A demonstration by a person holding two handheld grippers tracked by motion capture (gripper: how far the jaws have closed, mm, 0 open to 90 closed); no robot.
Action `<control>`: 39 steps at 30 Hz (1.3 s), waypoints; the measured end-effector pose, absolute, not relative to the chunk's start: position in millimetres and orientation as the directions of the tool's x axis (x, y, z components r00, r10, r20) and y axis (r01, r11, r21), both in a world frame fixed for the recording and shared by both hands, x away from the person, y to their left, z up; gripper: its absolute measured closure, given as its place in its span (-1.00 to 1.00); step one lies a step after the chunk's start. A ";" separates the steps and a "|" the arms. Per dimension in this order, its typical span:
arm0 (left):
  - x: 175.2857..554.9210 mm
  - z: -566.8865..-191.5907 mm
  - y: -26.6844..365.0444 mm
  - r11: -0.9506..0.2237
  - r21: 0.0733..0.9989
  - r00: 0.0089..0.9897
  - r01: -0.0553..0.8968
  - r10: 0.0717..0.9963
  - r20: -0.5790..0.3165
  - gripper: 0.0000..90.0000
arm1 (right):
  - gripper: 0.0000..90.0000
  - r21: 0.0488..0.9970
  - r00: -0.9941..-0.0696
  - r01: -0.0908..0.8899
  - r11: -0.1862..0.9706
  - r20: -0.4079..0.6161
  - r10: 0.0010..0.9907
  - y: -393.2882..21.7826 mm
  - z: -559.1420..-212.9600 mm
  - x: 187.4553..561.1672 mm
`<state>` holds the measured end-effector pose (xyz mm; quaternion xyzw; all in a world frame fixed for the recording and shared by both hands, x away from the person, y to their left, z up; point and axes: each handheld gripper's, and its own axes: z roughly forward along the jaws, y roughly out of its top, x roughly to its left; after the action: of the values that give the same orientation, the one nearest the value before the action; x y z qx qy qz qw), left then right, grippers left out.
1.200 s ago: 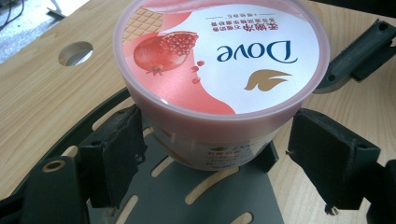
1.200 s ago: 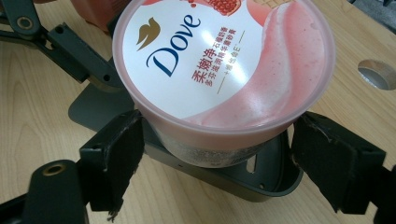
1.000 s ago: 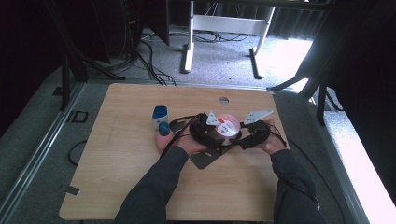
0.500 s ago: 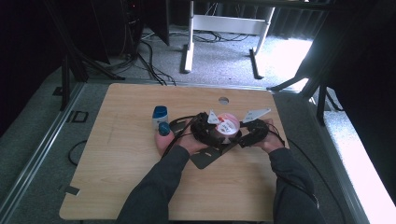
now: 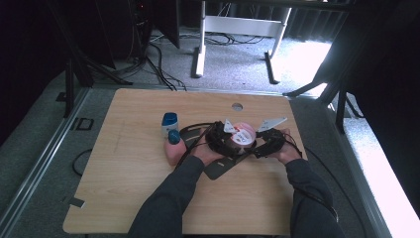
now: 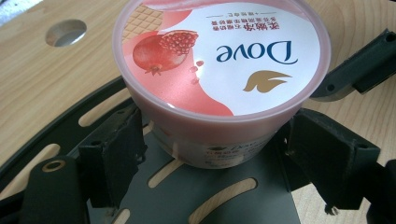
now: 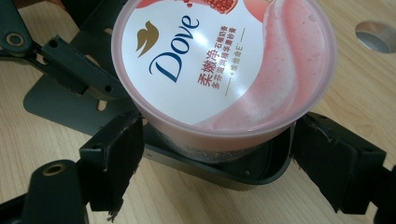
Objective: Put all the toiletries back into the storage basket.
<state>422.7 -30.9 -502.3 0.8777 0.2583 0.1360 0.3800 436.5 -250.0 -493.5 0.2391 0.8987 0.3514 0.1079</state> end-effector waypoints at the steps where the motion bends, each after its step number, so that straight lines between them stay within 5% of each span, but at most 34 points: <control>1: 423.2 -503.4 -31.1 -0.580 0.735 0.831 0.350 0.554 0.042 -0.58 | -0.61 0.680 -0.863 0.353 0.642 -0.029 0.505 -250.1 -494.0 436.8; 39: 427.0 -521.4 -35.2 -0.585 0.708 0.833 0.394 0.553 -0.007 -0.46 | -0.65 0.612 -0.851 0.402 0.681 -0.026 0.525 -249.3 -508.4 437.5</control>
<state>427.0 -35.2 -521.4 0.8838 0.2680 0.1079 0.3681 437.5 -249.3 -508.4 0.2542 0.9113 0.3079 0.1000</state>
